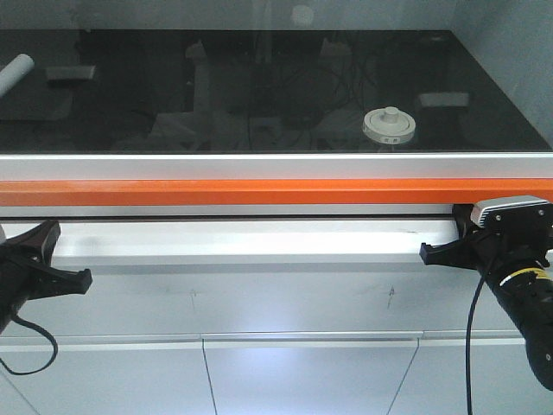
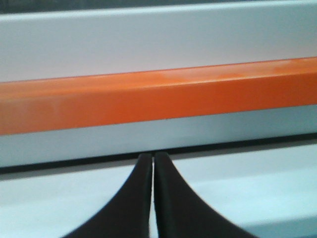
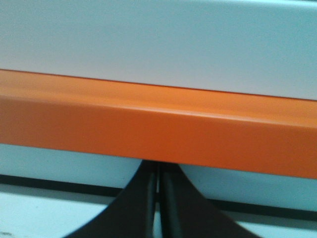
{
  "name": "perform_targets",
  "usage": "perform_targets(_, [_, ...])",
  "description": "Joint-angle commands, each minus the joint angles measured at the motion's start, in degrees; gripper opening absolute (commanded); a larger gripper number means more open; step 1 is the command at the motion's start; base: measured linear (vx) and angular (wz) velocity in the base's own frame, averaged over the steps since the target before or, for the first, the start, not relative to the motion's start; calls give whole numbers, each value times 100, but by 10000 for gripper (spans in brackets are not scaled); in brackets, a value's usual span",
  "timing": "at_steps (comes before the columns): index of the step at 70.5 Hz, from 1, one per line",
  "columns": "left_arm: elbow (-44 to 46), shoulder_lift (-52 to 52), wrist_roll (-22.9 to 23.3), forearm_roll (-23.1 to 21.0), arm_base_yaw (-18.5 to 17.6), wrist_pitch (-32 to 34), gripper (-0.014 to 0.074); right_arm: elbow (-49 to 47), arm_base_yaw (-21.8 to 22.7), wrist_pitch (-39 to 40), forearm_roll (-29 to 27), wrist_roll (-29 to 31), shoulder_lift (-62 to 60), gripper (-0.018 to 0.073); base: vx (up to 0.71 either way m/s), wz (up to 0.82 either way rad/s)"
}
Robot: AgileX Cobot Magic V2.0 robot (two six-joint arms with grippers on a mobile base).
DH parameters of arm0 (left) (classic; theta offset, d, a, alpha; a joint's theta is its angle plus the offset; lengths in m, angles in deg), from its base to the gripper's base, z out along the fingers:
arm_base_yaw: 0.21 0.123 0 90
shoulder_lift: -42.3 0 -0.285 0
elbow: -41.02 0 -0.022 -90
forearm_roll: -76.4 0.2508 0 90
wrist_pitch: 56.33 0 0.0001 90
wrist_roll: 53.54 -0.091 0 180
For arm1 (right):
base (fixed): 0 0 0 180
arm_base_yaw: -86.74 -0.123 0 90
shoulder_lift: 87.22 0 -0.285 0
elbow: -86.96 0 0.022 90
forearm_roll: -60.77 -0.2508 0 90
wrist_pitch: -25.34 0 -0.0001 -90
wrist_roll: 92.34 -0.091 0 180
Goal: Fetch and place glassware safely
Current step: 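Move both grippers under the orange sash handle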
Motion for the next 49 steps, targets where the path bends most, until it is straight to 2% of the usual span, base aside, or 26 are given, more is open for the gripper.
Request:
perform_targets(1, [134,-131,15,-96,-42,763,-7,-181,26,1032,26,13,-237,-1,0,0])
perform_targets(10, [238,-474,15,-183,-42,1076,-7,-181,26,1032,26,13,-237,-1,0,0])
perform_targets(49, [954,-781,-48,-182,-42,1047,-7,-181,26,969,26,14,-237,-1,0,0])
